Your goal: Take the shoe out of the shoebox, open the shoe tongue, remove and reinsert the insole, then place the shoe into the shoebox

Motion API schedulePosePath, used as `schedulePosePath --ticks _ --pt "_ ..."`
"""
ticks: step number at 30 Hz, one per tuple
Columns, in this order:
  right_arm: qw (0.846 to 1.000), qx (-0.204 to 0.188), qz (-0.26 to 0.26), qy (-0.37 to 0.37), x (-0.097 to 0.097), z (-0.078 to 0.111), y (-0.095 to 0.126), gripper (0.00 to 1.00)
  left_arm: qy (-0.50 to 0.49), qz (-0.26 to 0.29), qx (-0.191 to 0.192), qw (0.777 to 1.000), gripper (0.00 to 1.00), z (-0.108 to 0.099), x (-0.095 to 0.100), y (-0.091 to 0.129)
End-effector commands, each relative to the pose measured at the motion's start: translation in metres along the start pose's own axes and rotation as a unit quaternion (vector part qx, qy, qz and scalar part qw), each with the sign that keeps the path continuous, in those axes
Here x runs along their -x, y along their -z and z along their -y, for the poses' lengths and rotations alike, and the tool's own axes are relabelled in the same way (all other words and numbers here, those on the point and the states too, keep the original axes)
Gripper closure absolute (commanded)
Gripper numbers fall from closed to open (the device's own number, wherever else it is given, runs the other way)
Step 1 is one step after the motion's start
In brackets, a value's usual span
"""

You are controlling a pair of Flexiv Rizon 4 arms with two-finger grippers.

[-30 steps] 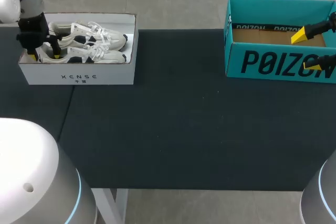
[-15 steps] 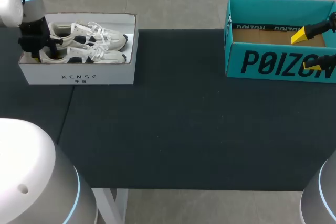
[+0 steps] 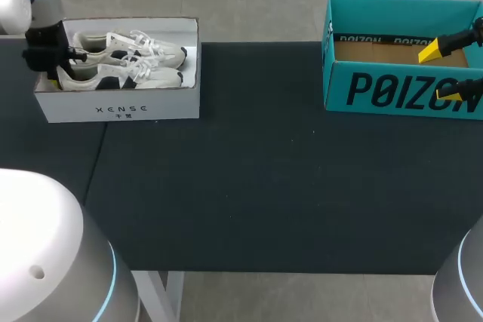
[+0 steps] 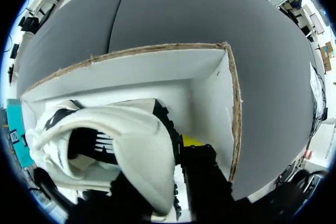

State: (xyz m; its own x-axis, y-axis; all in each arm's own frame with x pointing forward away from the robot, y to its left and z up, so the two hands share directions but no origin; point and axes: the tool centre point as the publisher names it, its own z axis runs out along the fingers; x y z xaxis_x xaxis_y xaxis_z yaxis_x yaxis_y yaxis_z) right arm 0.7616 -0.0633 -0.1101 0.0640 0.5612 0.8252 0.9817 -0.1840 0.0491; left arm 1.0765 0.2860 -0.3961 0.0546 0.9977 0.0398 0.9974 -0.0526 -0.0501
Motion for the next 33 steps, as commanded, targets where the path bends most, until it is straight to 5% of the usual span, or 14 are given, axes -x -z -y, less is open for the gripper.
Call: schedulePosePath --ticks 1,20,33 --pt "1.000 0.001 0.001 -0.001 0.000 0.000 -0.001 0.00 -0.002 -0.005 -0.001 1.000 1.00 0.002 -0.003 0.007" --pt "1.000 0.001 0.001 -0.001 0.000 0.000 -0.001 0.00 0.005 -0.010 -0.008 1.000 1.00 0.001 -0.022 0.007" --pt "1.000 0.001 0.001 -0.001 0.000 0.000 -0.001 0.00 0.063 0.006 0.067 0.996 1.00 0.017 0.008 0.086"
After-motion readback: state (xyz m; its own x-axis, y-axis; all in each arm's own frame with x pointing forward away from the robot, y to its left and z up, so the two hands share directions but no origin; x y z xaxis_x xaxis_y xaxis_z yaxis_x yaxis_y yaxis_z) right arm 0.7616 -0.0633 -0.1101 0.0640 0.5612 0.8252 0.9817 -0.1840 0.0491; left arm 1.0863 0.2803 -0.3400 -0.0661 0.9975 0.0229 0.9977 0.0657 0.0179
